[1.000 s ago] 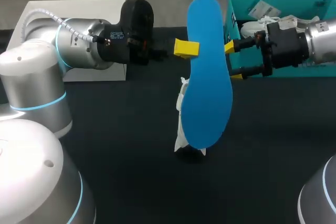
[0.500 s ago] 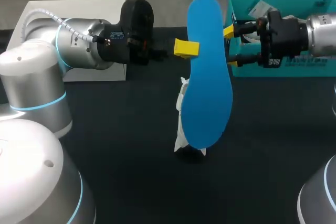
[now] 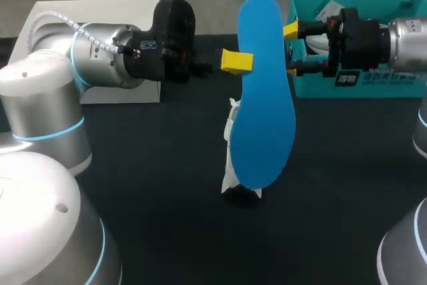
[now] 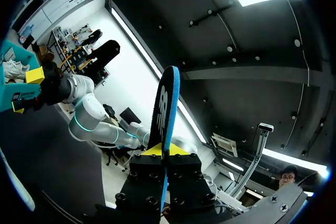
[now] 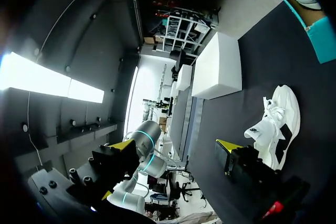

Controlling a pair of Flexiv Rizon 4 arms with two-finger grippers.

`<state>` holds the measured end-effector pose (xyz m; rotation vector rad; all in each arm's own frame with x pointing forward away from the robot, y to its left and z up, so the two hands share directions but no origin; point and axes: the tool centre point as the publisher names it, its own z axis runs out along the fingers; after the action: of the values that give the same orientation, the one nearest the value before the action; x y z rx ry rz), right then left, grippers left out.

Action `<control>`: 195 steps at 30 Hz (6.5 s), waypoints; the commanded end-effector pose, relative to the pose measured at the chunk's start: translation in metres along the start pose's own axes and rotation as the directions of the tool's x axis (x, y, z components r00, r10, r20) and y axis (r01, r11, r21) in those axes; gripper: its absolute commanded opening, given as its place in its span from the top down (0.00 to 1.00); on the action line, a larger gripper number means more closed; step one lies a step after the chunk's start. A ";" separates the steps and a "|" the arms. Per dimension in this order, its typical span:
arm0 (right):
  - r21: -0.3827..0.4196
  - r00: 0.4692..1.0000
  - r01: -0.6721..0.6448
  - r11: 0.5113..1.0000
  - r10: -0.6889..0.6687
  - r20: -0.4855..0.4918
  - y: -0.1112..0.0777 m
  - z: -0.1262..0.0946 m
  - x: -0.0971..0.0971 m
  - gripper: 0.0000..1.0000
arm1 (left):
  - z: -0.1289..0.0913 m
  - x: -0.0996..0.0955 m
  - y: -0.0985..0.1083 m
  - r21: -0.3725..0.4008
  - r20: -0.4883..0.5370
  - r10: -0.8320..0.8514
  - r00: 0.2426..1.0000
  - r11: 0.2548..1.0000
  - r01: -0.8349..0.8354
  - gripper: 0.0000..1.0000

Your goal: Take the shoe out of the shoebox, open the shoe tongue, remove and reinsert the insole, then place the shoe into the shoebox

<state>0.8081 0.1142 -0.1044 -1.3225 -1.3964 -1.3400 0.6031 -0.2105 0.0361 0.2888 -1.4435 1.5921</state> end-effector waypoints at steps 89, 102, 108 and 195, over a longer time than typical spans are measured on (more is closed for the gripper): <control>0.007 1.000 0.004 1.000 -0.004 -0.016 0.003 0.002 0.000 0.00 | -0.072 -0.098 -0.001 -0.452 -0.355 0.783 -0.511 -0.622 -0.639 1.00; 0.036 1.000 0.009 0.999 -0.009 -0.019 0.004 0.008 0.002 0.00 | -0.083 -0.141 0.005 -0.441 -0.447 0.681 -0.580 -0.731 -0.520 1.00; 0.072 1.000 0.008 0.997 -0.006 -0.029 0.005 0.023 0.004 0.00 | -0.082 -0.161 -0.002 -0.470 -0.449 0.669 -0.592 -0.740 -0.480 1.00; 0.094 0.991 -0.108 0.990 0.100 0.085 -0.017 0.047 -0.031 1.00 | -0.122 -0.171 -0.070 -0.373 -0.903 0.429 -0.026 -0.813 -0.447 0.00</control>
<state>0.8025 0.1543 -0.1431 -1.3712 -1.4100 -1.1451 0.7921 -0.1898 -0.0777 -2.6529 -2.5264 0.9009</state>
